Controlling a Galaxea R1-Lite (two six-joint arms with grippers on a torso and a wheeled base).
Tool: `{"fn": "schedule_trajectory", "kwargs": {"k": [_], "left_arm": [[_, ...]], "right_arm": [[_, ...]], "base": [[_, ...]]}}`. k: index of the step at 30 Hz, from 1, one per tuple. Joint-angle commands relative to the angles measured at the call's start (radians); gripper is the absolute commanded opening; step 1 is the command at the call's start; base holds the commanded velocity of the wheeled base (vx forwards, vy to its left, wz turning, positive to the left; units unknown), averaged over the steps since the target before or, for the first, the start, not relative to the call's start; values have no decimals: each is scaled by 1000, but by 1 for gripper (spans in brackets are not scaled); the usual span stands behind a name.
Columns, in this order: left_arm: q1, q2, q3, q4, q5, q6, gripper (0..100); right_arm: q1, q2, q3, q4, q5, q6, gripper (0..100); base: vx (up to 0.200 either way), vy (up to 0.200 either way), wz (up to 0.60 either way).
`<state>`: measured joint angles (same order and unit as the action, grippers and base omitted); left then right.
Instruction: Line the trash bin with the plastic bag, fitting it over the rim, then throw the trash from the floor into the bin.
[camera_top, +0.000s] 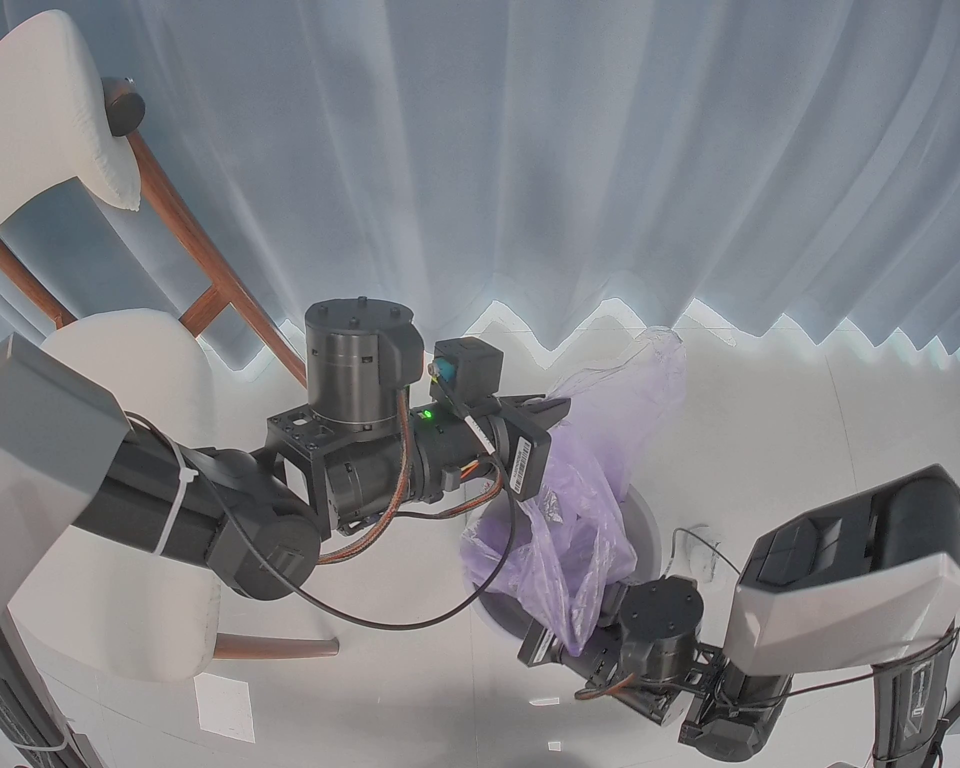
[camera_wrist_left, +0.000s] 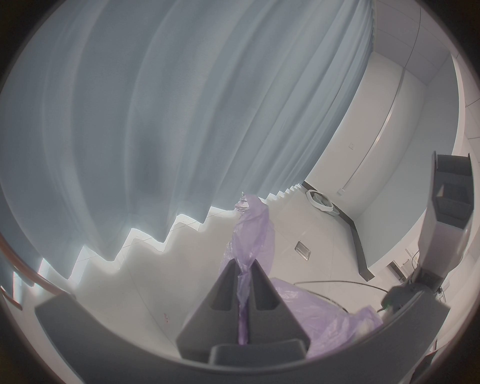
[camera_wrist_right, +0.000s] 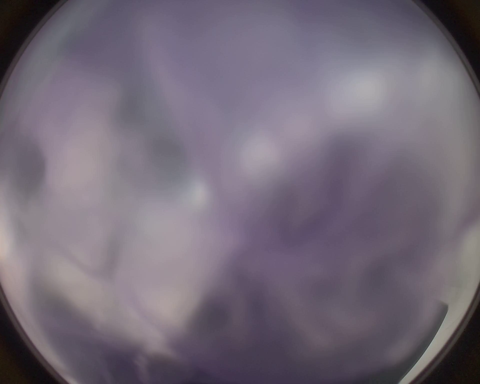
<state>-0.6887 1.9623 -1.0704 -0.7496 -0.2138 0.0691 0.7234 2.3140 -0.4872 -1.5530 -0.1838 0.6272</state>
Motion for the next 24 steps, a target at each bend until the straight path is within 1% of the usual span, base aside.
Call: {"fn": "schedule_trajectory", "kwargs": {"k": [1,9,11,14,17,18,20,22,23,24], "left_arm": [[-2,-2,3,-2,5,0,0],[0,-3,15,-2,5,0,0],[2,3,14,-2,5,0,0],[2,7,10,-2,5,0,0],[14,21,4,-7,5,0,0],[14,21,4,-7,5,0,0],[32,21,6,-8,4,0,0],[44,23,6,-8,2,0,0],[48,23,4,-8,2,0,0],[57,23,3,-8,-2,1,0]], "right_arm": [[-84,1,-5,-18,0,-26,0],[-170,8,4,-18,0,-72,0],[-179,5,19,-18,0,-70,0],[-168,-1,64,-18,1,-72,0],[-96,-4,164,-18,4,-70,0],[-90,-4,171,-18,4,-70,0],[-21,-4,230,-18,3,-69,0],[44,-4,246,-18,1,-63,0],[59,-4,248,-18,1,-61,0],[108,-4,246,-18,1,-61,0]], "base": [[0,0,0],[0,0,0],[0,0,0],[0,0,0],[0,0,0],[0,0,0],[0,0,0],[0,0,0],[0,0,0],[0,0,0]]}}
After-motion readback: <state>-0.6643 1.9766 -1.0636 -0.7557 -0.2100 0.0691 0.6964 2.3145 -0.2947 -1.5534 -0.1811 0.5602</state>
